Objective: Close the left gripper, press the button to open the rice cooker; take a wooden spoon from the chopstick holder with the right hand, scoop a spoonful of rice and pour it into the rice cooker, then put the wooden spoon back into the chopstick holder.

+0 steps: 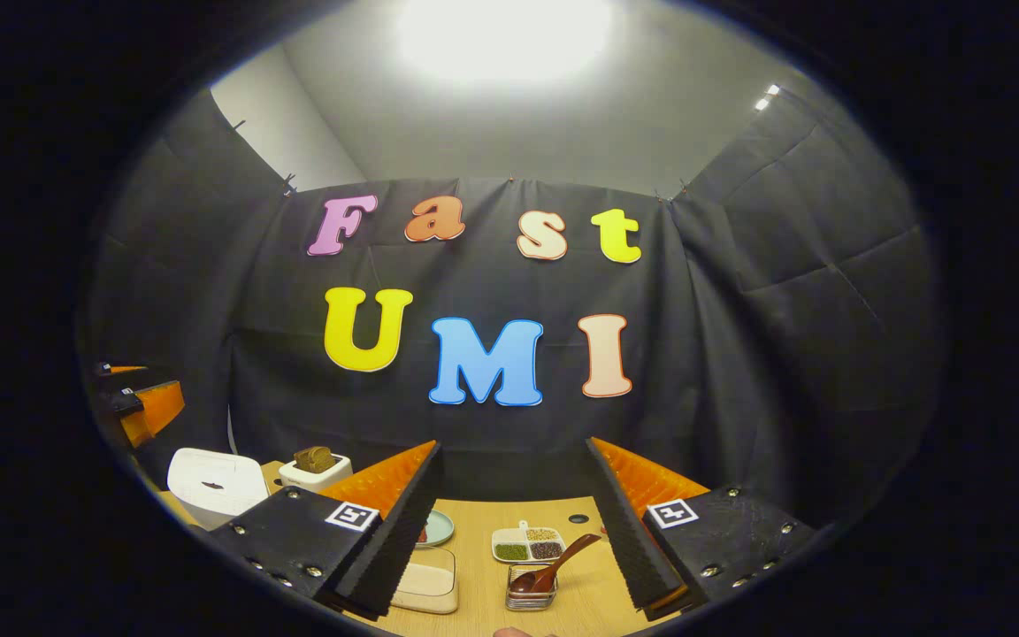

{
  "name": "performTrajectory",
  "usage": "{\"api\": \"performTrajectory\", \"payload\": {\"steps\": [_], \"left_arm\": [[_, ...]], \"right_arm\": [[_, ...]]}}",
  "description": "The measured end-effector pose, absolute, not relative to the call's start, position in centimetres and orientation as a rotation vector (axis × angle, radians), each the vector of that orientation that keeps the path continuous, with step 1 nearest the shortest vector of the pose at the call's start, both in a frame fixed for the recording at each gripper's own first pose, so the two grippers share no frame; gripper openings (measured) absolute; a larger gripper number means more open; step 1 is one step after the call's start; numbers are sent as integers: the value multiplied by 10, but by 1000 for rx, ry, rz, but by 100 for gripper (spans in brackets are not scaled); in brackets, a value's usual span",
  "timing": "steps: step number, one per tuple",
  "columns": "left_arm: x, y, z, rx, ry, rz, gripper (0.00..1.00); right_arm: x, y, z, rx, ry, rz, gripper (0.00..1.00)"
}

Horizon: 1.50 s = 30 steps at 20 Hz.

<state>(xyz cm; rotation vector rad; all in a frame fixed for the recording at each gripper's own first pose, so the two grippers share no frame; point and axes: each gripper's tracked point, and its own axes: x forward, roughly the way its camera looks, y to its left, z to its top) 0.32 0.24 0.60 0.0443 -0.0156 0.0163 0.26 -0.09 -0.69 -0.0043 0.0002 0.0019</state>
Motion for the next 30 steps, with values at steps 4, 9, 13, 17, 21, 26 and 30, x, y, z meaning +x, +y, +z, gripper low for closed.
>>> {"api": "performTrajectory", "payload": {"steps": [4,9,13,17,21,26,30], "left_arm": [[3,5,2,47,-10,22,97],[9,11,2,51,-13,37,99],[17,20,10,54,-36,54,94],[22,24,11,51,-49,67,72],[23,24,1,63,-29,56,40],[23,31,3,73,-53,87,9],[38,44,-17,94,-9,116,8]], "right_arm": [[5,-2,-8,-5,3,-1,95],[6,-4,-9,-5,3,-3,95],[7,-5,-8,-15,-1,-5,95],[5,-7,-15,-22,15,-11,95],[4,-11,-17,-23,26,-18,95],[2,-10,-14,-29,15,-12,95],[1,-9,-14,-41,18,-8,95]]}}
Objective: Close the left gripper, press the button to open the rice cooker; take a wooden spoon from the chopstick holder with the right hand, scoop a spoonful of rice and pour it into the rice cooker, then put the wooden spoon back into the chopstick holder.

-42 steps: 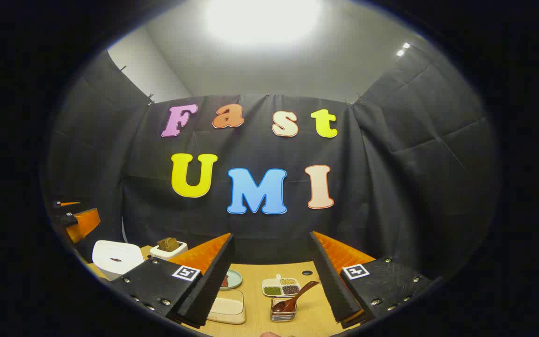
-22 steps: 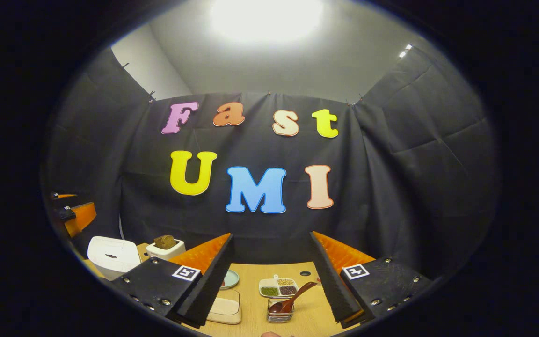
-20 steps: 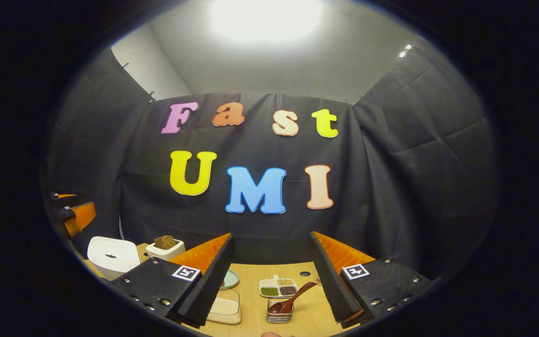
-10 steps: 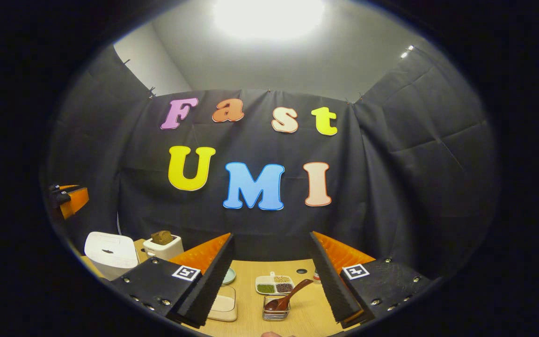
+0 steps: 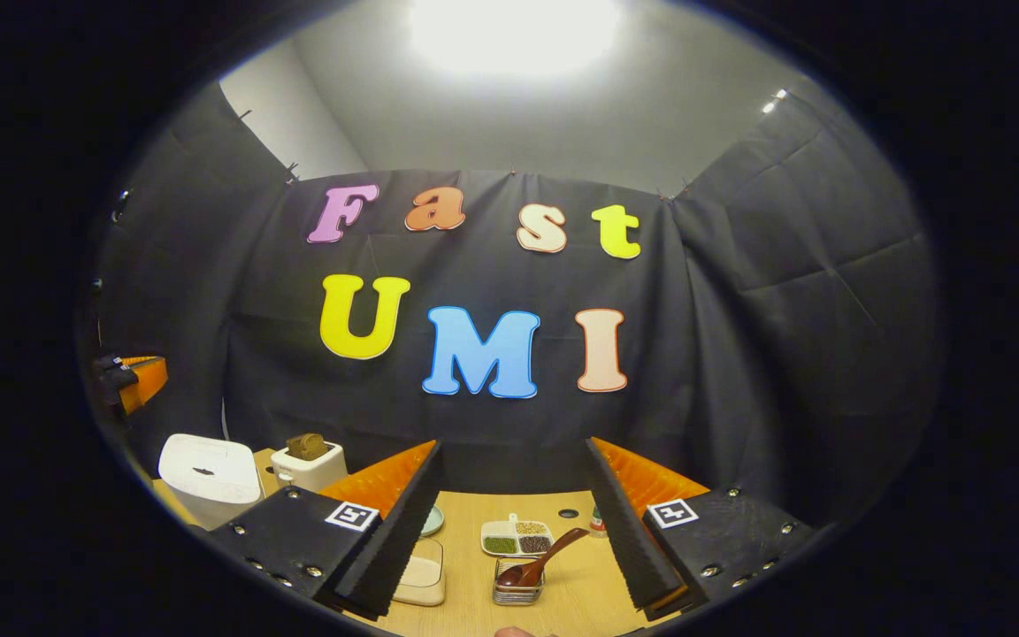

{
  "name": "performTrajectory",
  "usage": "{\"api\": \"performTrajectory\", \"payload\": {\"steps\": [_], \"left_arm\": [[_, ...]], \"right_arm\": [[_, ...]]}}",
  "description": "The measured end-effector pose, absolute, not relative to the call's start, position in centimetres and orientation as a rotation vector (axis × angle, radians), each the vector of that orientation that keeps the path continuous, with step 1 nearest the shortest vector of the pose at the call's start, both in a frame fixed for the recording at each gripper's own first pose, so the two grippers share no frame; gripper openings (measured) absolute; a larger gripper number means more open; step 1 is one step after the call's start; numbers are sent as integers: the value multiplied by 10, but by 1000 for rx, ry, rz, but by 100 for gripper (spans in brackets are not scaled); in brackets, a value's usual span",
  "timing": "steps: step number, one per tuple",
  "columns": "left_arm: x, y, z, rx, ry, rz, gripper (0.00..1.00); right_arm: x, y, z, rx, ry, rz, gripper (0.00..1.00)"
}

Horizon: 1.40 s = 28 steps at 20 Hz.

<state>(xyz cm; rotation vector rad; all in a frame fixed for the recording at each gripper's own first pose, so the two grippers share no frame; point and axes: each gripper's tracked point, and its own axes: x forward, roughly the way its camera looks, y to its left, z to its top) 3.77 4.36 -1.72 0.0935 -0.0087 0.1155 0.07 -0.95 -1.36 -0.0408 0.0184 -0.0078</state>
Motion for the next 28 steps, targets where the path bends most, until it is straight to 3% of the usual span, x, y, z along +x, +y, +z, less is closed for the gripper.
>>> {"api": "performTrajectory", "payload": {"steps": [9,21,28], "left_arm": [[75,101,-102,85,148,214,11],[106,123,-217,41,381,234,8],[108,127,-237,81,423,242,8]], "right_arm": [[-13,-13,-16,-76,38,-29,95],[-35,-36,-31,-93,101,-102,95],[-35,-39,-29,-105,106,-106,95]]}}
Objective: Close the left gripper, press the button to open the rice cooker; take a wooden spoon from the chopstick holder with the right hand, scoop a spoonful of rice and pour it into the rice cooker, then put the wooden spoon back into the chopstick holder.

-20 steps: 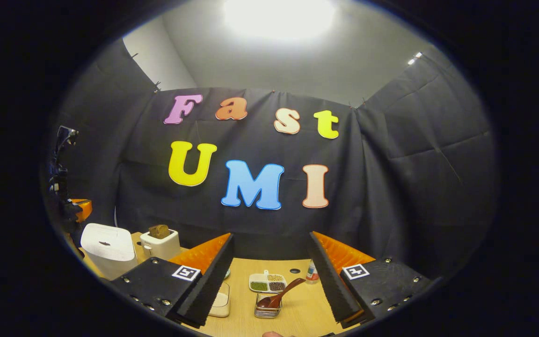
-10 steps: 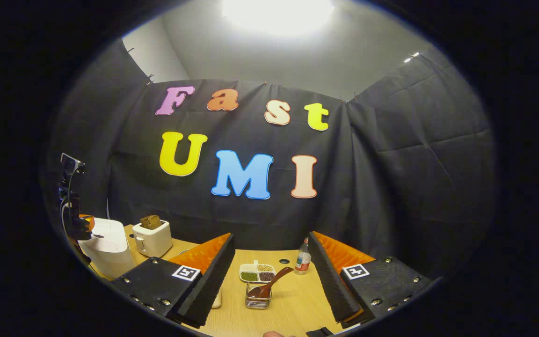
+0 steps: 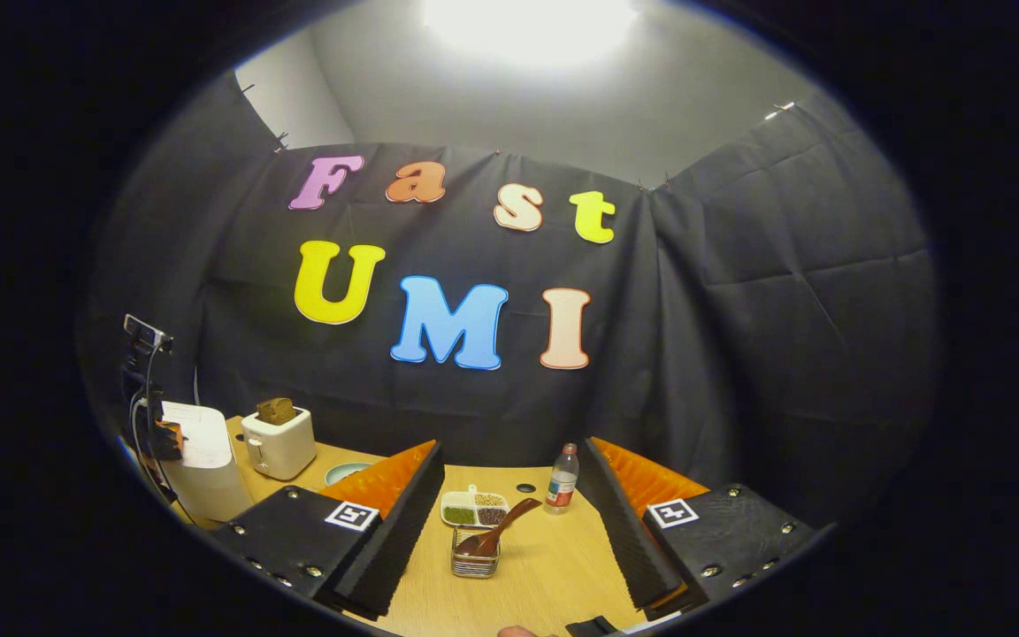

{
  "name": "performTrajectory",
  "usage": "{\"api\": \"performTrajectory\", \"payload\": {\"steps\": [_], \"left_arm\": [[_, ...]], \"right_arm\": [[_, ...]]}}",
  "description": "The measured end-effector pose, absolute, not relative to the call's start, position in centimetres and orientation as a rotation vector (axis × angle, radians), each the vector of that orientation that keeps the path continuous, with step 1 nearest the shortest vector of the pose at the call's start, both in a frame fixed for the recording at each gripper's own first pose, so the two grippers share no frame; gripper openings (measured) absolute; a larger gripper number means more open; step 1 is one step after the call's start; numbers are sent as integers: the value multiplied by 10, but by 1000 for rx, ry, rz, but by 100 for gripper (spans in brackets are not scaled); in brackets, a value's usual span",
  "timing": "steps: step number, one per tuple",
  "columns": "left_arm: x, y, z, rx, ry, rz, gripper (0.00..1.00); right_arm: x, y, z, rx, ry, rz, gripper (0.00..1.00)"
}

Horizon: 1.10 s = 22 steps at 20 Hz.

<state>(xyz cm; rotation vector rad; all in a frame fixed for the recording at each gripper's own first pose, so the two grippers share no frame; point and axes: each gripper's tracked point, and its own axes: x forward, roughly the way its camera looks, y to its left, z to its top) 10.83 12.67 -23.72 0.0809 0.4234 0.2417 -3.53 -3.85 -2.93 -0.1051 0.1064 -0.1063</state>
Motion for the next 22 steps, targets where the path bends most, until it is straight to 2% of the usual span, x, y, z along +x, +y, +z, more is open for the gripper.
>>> {"api": "performTrajectory", "payload": {"steps": [1,4,14,18,22], "left_arm": [[109,127,-239,80,424,245,7],[107,126,-241,64,418,252,11],[100,126,-244,26,444,197,9],[104,128,-219,113,375,190,9],[108,134,-150,124,220,175,8]], "right_arm": [[-35,-38,-30,-106,106,-105,95],[-32,-33,-33,-100,108,-94,95],[-28,-13,-29,-59,94,-61,95],[-26,1,-23,-76,75,-39,95],[-21,21,-15,-93,60,-25,95]]}}
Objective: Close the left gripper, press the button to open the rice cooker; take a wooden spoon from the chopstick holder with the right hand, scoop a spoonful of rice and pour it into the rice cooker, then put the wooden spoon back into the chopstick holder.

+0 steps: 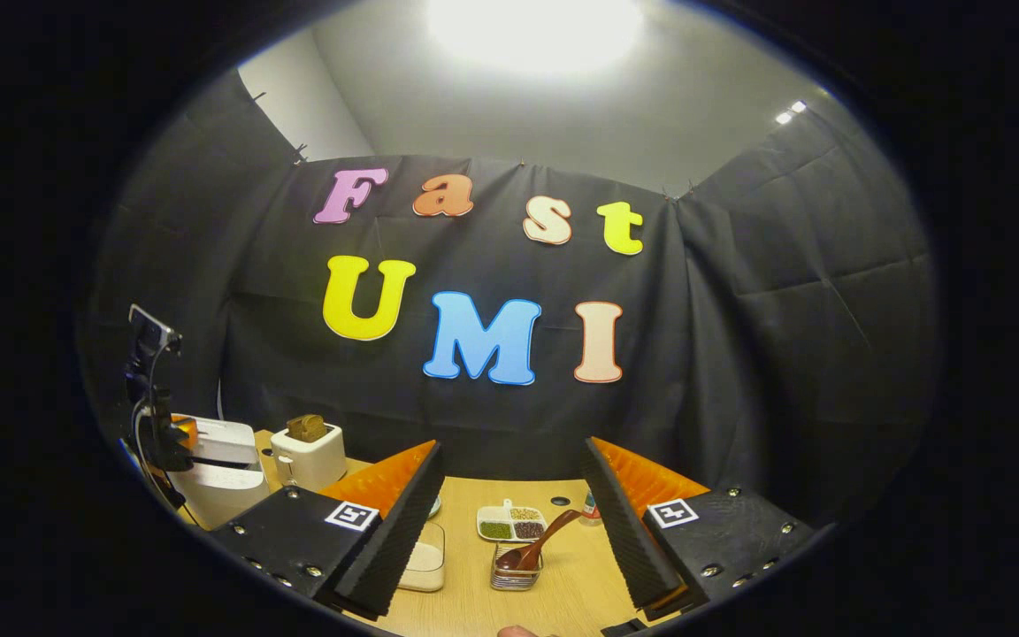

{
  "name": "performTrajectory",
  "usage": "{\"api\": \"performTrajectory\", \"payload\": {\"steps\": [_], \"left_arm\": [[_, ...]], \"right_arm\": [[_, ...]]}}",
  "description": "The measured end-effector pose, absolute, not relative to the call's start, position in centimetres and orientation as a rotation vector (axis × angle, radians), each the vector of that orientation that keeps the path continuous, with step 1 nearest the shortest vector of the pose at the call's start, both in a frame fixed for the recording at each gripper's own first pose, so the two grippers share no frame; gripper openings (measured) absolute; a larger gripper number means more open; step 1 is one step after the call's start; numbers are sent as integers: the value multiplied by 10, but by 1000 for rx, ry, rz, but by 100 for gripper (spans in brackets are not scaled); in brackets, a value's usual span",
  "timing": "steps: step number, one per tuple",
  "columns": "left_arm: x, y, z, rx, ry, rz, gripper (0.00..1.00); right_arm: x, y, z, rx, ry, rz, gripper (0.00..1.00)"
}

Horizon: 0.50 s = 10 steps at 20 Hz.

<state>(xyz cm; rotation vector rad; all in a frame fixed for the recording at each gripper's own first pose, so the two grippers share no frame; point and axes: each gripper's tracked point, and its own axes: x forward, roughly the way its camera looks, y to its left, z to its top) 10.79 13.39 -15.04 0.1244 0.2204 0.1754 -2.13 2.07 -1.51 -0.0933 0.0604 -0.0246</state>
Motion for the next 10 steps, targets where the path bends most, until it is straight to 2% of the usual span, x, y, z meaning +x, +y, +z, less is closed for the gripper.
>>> {"api": "performTrajectory", "payload": {"steps": [2,3,4,5,6,9,10], "left_arm": [[110,141,-114,124,147,165,9],[108,139,-100,111,125,143,13],[105,139,-87,99,108,122,11],[104,144,-74,91,88,116,23],[102,148,-59,83,63,109,28],[85,149,-23,81,-21,79,93],[78,148,-15,84,-45,76,96]], "right_arm": [[-17,30,-11,-102,44,-25,95],[-16,33,-9,-105,35,-29,95],[-13,36,-7,-102,25,-35,95],[-12,39,-6,-94,20,-39,95],[-9,41,-6,-84,20,-48,95],[-1,40,-4,-72,6,-76,95],[3,39,-4,-79,3,-80,95]]}}
